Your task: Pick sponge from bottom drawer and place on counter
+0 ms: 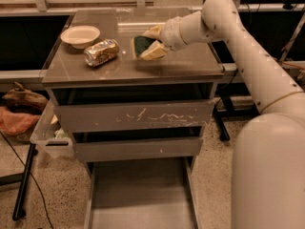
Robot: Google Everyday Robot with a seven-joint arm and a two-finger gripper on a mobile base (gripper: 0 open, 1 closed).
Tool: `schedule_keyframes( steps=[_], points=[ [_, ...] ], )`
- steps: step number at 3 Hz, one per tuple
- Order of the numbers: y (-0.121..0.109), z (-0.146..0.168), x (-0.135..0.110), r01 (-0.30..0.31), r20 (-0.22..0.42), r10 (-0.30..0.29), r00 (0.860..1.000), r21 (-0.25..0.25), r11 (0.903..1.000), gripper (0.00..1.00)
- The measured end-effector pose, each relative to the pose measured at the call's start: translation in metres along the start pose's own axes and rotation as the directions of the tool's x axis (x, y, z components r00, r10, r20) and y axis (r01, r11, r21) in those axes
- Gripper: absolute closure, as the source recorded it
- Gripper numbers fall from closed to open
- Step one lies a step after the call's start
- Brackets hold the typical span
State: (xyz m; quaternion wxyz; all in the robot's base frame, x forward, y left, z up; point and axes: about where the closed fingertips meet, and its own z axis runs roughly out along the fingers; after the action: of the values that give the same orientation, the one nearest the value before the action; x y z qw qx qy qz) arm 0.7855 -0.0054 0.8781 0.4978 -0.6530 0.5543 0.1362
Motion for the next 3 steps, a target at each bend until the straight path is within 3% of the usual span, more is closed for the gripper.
schedule_keyframes(
  steps=[1,2,3],
  points=[
    [0.007,0.012,0.014,-0.066,0.005,0.066,0.998,-0.075,0.9951,1.0],
    [0.013,0.019,0.026,-0.117,0.007,0.119,0.993,-0.117,0.9863,1.0],
    [0.013,0.019,0.026,-0.117,0.007,0.119,0.993,-0.117,0.9863,1.0]
  ],
)
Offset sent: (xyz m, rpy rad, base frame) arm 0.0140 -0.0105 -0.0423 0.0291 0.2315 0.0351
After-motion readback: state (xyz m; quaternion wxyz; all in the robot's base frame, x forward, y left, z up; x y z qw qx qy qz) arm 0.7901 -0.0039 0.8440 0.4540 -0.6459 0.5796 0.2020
